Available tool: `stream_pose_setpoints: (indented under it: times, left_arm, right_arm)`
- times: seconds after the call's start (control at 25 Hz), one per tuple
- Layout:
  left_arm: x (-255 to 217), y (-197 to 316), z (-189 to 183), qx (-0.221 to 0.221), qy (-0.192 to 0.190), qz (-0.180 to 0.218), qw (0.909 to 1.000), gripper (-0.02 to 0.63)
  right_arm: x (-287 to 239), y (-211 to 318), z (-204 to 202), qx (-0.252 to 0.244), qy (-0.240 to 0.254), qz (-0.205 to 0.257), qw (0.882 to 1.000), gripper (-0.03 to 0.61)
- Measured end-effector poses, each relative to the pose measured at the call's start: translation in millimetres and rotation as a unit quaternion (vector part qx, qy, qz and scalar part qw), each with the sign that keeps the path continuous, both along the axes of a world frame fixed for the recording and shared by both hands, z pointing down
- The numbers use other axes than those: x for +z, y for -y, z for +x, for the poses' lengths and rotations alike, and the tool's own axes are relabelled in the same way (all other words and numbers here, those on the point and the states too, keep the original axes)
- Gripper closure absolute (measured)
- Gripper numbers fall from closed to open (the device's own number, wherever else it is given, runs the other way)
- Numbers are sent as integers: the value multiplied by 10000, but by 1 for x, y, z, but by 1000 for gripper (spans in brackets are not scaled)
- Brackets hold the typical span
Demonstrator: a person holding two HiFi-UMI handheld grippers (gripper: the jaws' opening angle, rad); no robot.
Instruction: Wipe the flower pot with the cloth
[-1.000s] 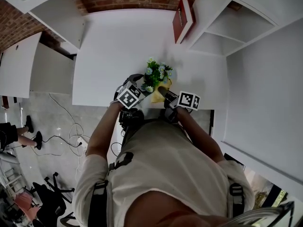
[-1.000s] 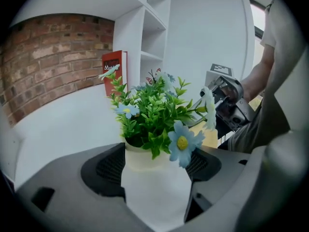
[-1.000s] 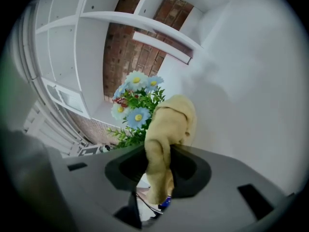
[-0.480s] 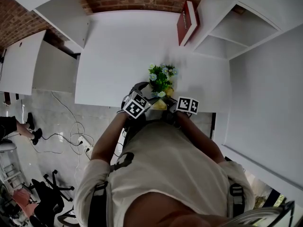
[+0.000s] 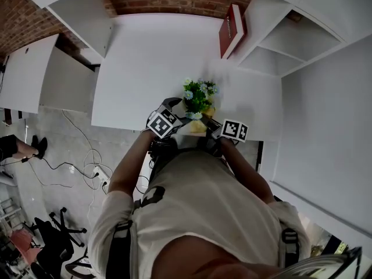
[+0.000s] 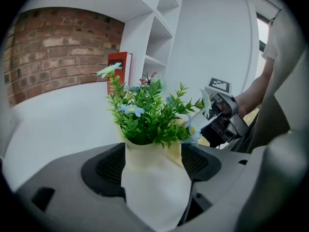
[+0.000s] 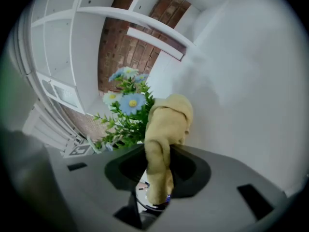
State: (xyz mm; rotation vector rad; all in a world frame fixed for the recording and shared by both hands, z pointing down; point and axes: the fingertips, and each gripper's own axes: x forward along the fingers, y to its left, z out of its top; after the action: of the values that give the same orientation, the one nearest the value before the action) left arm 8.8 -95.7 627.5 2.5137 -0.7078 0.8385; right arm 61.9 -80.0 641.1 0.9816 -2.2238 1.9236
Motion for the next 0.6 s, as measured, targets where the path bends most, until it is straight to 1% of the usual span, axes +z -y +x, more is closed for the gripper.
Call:
stream_pose_setpoints:
  times: [0.12,0.24,0.44,0.52,0.6]
  left_arm:
    - [1,-5,5,-28,0,37,10000,267]
    - [1,-10,9,-96,-3,94,9999,267]
    - [1,-19,16,-219,-58,135,9997,267]
    - [1,-21,16,-289,-101,144,9994,267]
    - [1,-22,18,-352,-218,75,9991,267]
  right_arm:
    - [-16,8,2,155,193,219,9995,459]
    - [-21,11,2,223,219,275,9991,462]
    - [-11,8,5,288,69,293,9991,462]
    - [-1,4,6,234,-100,263,9993,462]
    - [14,-4,9,177,-303,104,9993,462]
